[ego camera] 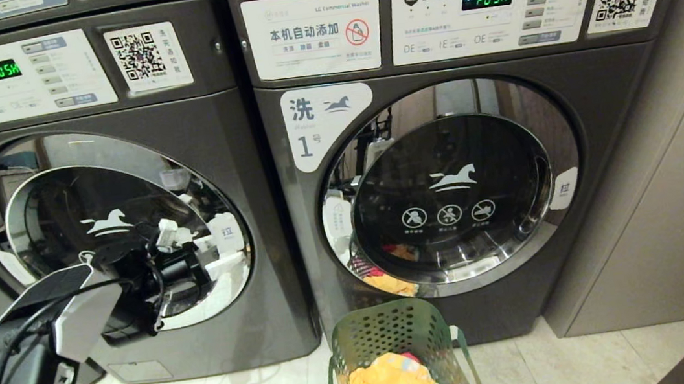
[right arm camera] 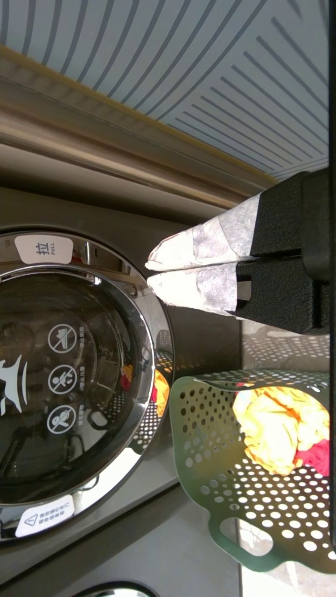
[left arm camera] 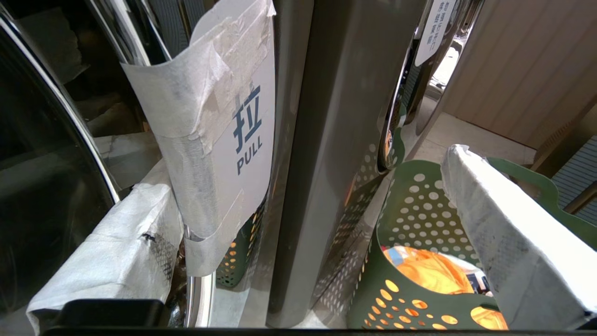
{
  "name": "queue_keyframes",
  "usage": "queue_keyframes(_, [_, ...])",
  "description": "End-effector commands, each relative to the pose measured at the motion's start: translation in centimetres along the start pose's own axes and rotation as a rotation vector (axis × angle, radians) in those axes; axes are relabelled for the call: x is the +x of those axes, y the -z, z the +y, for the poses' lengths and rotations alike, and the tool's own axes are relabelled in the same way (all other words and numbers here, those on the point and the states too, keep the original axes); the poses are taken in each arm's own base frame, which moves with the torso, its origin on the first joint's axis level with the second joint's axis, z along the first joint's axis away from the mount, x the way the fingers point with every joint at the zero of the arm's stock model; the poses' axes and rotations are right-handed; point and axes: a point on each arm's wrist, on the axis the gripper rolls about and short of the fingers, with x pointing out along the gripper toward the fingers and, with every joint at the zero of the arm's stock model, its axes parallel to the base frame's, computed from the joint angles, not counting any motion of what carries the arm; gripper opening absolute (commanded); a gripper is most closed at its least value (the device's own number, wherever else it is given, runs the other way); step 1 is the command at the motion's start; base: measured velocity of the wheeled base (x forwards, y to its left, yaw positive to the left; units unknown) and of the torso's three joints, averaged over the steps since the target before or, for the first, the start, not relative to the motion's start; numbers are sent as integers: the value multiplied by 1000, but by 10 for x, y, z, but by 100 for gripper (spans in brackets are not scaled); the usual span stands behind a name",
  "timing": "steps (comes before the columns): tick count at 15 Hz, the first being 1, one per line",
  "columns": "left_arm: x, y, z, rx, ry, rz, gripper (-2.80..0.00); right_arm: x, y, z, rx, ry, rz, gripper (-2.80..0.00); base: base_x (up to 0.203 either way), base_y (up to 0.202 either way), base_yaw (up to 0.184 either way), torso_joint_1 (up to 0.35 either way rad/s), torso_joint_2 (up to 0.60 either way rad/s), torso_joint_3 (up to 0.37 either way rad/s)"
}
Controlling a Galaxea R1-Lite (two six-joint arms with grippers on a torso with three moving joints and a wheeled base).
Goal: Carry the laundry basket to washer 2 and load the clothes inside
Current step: Open the lid of the washing machine
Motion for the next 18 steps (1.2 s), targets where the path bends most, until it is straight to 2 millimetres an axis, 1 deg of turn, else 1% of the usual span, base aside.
queue_keyframes(1, [12,2,-7,-7,77,10,0,2,9,0,0,0,34,-280,0,0,0,0,0,0])
queue_keyframes(7, [9,2,-12,-10,169,24,0,2,9,0,0,1,34,-280,0,0,0,0,0,0])
queue_keyframes(11, [6,4,-16,-5,199,28,0,2,9,0,0,0,34,-280,0,0,0,0,0,0])
queue_keyframes(18, [0,13,-27,-1,193,27,0,2,9,0,0,1,34,-280,0,0,0,0,0,0])
